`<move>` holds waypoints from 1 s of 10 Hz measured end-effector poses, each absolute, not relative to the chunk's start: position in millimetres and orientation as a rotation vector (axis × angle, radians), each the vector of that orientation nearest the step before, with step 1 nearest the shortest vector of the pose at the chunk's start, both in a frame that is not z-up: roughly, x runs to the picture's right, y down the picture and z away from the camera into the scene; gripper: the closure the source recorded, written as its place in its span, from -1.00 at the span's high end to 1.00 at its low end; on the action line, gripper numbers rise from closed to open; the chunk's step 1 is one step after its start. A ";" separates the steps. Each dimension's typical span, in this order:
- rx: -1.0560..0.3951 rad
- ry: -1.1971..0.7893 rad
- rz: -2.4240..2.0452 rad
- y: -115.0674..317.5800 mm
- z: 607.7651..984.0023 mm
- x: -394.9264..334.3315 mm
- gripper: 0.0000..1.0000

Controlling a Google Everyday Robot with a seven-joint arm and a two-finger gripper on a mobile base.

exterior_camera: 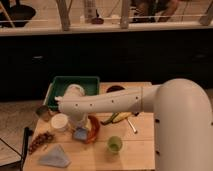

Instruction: Wipe red bowl with sponge

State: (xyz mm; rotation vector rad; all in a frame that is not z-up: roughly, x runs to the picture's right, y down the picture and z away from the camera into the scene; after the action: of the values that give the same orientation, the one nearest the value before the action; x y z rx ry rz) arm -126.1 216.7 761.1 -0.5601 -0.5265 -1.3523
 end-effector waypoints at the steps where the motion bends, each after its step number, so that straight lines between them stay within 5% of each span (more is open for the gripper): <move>1: -0.556 -0.526 -1.338 219.2 758.3 -112.3 -1.00; 10: -0.535 -0.469 -1.219 161.6 781.2 -76.4 -1.00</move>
State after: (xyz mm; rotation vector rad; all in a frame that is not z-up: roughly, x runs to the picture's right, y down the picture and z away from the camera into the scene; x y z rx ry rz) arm -76.4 161.6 781.2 -0.5350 -0.4689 -1.2191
